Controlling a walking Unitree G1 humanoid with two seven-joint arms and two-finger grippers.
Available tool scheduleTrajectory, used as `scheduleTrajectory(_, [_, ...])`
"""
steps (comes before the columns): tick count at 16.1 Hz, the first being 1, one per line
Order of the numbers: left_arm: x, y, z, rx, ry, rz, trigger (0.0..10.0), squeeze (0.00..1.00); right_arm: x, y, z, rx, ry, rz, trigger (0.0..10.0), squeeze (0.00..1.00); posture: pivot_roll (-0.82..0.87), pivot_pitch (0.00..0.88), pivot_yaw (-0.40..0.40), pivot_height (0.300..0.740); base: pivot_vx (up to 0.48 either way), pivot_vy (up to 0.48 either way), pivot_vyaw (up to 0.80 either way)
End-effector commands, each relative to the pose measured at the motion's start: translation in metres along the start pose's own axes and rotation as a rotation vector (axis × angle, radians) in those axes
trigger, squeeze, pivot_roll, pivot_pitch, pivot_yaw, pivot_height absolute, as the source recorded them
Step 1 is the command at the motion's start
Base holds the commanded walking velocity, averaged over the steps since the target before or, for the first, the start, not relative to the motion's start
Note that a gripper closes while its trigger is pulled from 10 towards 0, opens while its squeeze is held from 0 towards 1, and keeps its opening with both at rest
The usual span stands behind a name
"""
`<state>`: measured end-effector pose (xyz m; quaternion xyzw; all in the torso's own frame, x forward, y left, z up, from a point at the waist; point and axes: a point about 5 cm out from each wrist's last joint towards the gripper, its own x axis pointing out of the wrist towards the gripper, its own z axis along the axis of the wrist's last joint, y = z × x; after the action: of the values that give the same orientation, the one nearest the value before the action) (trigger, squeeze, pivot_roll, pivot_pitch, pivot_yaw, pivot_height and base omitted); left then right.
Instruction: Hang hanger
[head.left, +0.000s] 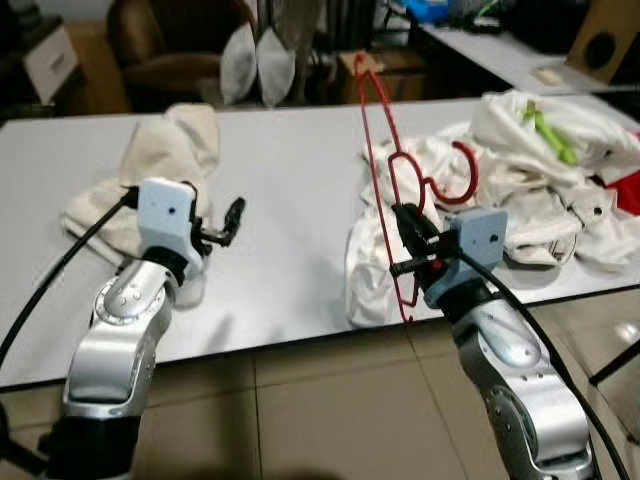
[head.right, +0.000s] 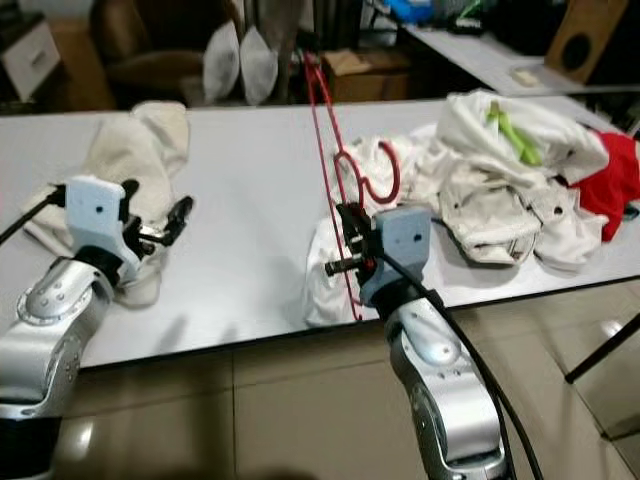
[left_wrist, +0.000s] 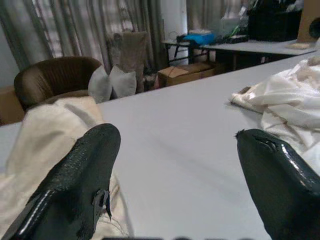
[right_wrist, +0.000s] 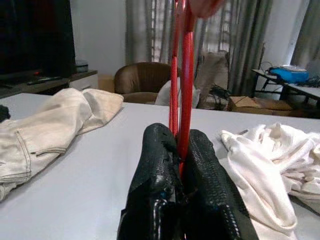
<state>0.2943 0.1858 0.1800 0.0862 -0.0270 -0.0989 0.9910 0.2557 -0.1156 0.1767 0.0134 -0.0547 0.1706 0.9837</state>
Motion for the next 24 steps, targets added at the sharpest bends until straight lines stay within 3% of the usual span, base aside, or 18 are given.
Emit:
scheduleTrajectory(1, [0.002,-0.004,0.003,0.038,-0.011,-0.018,10.0,0.00,-0.001,-0.005,0.002,-0.019,-0.008,-0.013,10.0,0.00,-0.10,0.000,0.026,0.740,0.000,-0.480,0.00])
scheduleTrajectory(4, [0.002,-0.001,-0.003,0.055,0.024,0.009,10.0,0.00,-0.001,-0.004,0.001,-0.018,-0.001,-0.006,10.0,0.00,-0.10,0.000,0.027,0.740,0.000,-0.320,0.00])
scheduleTrajectory(5, [0.001,0.010,-0.016,0.048,0.110,0.068,10.0,0.00,-0.001,-0.003,0.000,-0.023,0.010,0.008,10.0,0.00,-0.10,0.000,0.027,0.740,0.000,0.000,0.00])
scheduleTrajectory(7, [-0.002,0.022,-0.026,0.083,0.191,0.108,10.0,0.00,-0.001,-0.003,-0.001,-0.026,0.022,0.031,10.0,0.00,-0.10,0.000,0.030,0.740,0.000,0.000,0.00])
scheduleTrajectory(8, [-0.004,0.029,-0.033,0.088,0.245,0.120,10.0,1.00,-0.002,-0.003,-0.003,-0.034,0.035,0.053,10.0,0.00,-0.10,0.000,0.030,0.740,0.000,0.000,0.00])
scheduleTrajectory(12, [-0.005,0.054,-0.061,0.130,0.427,0.206,10.0,1.00,-0.005,-0.002,-0.008,-0.030,0.082,0.110,10.0,0.00,-0.10,0.000,0.027,0.740,0.000,0.000,0.00])
scheduleTrajectory(13, [-0.004,0.058,-0.066,0.150,0.455,0.231,10.0,0.49,-0.005,-0.002,-0.009,-0.028,0.087,0.113,10.0,0.00,-0.10,0.000,0.029,0.740,0.000,0.000,0.00])
scheduleTrajectory(14, [-0.005,0.065,-0.076,0.177,0.504,0.270,10.0,0.08,-0.005,-0.001,-0.011,-0.028,0.101,0.122,10.0,0.00,-0.10,0.000,0.030,0.740,0.000,0.000,0.00])
scheduleTrajectory(15, [-0.006,0.065,-0.085,0.135,0.544,0.270,10.0,0.00,-0.006,0.001,-0.013,-0.027,0.117,0.128,10.0,0.00,-0.10,0.000,0.030,0.740,0.000,0.000,0.00])
scheduleTrajectory(18, [-0.008,0.064,-0.099,0.091,0.613,0.266,10.0,0.00,-0.009,0.001,-0.018,-0.033,0.148,0.134,10.0,0.00,-0.11,0.000,0.038,0.740,0.000,0.000,0.00])
scheduleTrajectory(19, [-0.008,0.065,-0.102,0.073,0.613,0.287,0.0,0.00,-0.009,-0.001,-0.018,-0.040,0.154,0.125,10.0,0.00,-0.11,0.000,0.042,0.740,0.000,0.000,0.00])
scheduleTrajectory(24, [-0.003,0.064,-0.102,0.025,0.567,0.283,0.0,0.00,-0.011,0.000,-0.023,-0.047,0.190,0.146,10.0,0.00,-0.11,0.000,0.040,0.740,0.000,0.000,0.00])
